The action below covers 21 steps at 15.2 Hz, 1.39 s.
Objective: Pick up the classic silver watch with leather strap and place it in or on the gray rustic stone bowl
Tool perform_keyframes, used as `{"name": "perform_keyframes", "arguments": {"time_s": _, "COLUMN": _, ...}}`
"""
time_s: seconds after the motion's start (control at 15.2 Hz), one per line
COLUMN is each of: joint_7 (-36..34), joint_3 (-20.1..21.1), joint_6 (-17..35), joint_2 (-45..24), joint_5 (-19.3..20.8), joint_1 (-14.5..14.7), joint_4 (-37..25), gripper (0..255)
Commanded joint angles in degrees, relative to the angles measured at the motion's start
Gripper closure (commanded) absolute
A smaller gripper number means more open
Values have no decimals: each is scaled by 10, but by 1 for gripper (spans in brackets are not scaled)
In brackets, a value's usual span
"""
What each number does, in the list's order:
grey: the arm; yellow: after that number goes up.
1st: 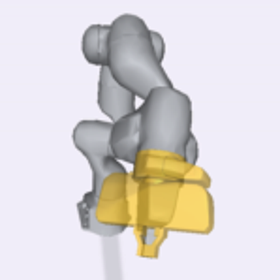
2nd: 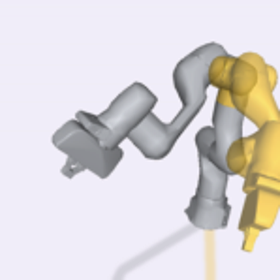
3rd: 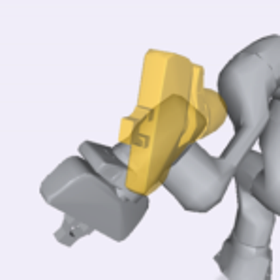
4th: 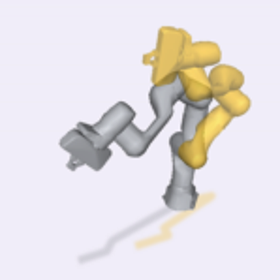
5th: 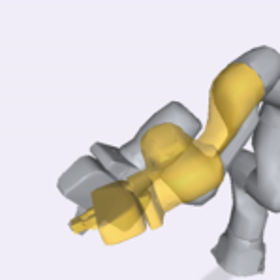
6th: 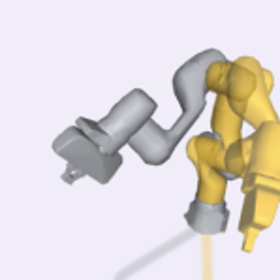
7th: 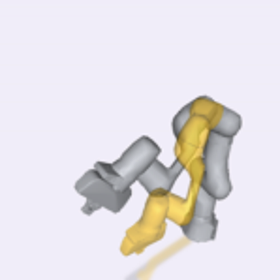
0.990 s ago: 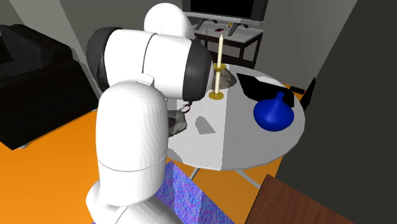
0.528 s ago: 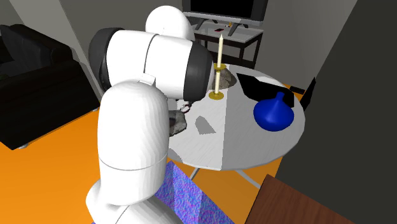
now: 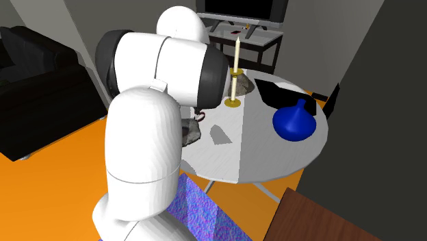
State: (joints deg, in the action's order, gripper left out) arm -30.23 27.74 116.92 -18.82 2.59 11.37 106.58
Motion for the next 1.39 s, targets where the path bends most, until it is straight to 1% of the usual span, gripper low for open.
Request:
{"name": "perform_keyframes", "arguments": {"time_s": 0.0, "joint_7": 0, "joint_3": 0, "joint_6": 0, "joint_2": 0, "joint_5": 0, "joint_1": 0, "joint_4": 0, "gripper": 255}}
{"name": "perform_keyframes", "arguments": {"time_s": 0.2, "joint_7": 0, "joint_3": 0, "joint_6": 0, "joint_2": 0, "joint_5": 0, "joint_1": 0, "joint_4": 0, "gripper": 255}}
{"name": "perform_keyframes", "arguments": {"time_s": 1.32, "joint_7": 6, "joint_3": 9, "joint_6": -117, "joint_2": 47, "joint_5": -23, "joint_1": -7, "joint_4": -74, "gripper": 255}}
